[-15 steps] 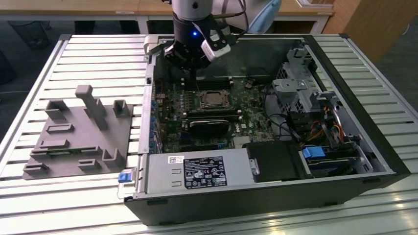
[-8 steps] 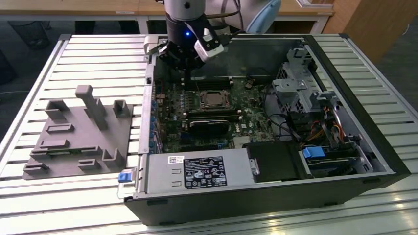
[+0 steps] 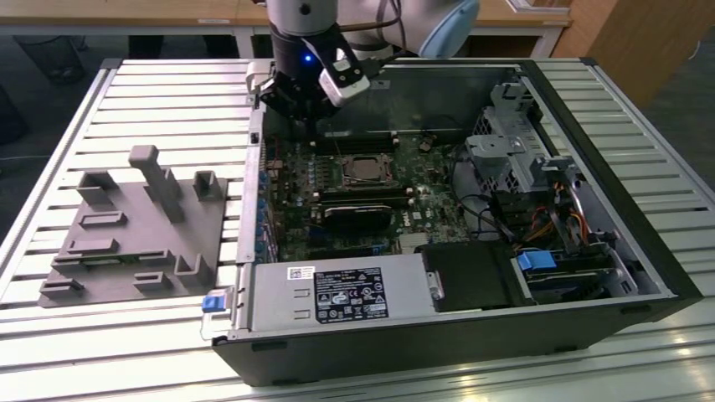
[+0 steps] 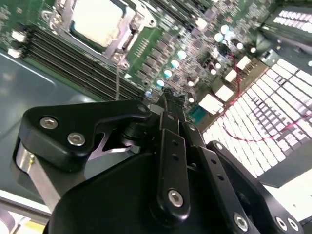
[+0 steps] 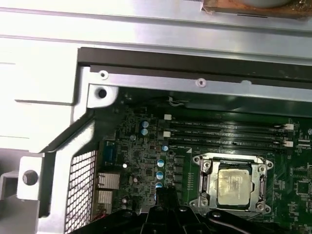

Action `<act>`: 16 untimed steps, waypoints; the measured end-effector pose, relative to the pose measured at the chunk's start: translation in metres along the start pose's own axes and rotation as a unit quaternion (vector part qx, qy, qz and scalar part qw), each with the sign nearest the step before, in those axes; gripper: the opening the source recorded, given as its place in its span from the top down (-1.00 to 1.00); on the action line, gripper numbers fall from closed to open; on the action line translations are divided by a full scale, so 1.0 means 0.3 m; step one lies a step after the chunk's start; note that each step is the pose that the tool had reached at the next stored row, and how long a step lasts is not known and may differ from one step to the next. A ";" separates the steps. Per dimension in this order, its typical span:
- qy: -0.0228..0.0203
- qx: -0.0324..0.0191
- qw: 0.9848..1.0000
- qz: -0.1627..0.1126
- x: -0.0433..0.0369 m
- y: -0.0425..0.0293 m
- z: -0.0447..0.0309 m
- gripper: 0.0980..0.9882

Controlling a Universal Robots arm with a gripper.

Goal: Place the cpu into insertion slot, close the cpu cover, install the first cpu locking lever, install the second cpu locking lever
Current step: 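Install the first cpu locking lever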

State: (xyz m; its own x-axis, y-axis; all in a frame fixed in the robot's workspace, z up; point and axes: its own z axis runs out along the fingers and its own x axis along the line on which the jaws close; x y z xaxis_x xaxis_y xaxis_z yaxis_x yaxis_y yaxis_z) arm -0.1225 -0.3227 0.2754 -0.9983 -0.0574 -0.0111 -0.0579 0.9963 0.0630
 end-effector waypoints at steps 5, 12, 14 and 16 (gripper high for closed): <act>-0.001 -0.001 1.000 0.000 0.021 0.001 0.001 0.98; -0.001 -0.001 1.000 0.000 0.008 0.001 0.008 0.98; -0.001 -0.001 1.000 0.000 0.000 0.003 0.011 0.98; -0.001 -0.002 1.000 0.002 -0.008 0.004 0.016 0.98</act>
State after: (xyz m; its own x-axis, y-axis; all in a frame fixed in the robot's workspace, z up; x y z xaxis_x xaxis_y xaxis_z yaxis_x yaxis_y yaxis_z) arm -0.1200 -0.3210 0.2708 -0.9985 -0.0534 -0.0136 -0.0542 0.9963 0.0662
